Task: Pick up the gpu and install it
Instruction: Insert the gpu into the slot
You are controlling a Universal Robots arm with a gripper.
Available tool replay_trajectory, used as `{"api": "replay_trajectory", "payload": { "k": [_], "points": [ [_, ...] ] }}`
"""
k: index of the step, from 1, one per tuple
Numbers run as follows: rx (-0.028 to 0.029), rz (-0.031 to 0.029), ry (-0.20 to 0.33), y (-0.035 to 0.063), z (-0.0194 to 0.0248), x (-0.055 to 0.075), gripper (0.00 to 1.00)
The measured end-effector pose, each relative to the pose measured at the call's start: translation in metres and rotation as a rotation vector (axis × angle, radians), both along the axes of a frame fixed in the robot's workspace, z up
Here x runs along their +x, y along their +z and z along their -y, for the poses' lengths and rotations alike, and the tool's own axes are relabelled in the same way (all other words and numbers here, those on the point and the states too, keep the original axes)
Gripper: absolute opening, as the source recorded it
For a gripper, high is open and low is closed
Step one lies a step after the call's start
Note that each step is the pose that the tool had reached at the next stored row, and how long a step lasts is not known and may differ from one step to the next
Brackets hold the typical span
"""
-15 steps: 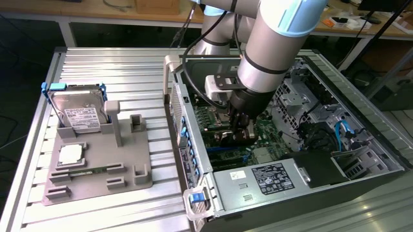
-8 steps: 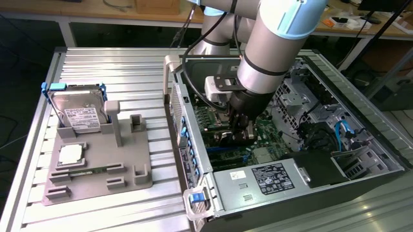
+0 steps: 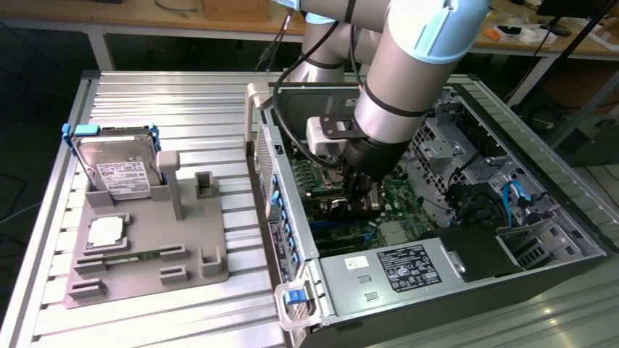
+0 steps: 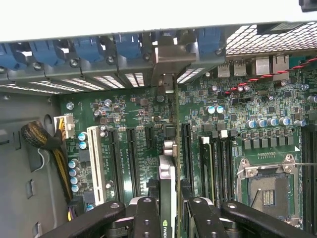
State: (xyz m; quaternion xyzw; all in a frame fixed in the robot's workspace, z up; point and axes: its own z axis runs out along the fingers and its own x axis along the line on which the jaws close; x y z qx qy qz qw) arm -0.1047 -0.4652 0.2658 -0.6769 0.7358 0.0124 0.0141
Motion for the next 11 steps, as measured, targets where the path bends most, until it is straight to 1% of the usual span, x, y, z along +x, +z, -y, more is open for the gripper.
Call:
{"api": "replay_trajectory", "payload": {
  "k": [3,11],
  "points": [
    [0.0010,0.0000,0.000,-0.0007,0.0000,0.0000,0.27],
    [0.0011,0.0000,0.003,-0.0018,0.0000,-0.0002,0.27]
  ]
}}
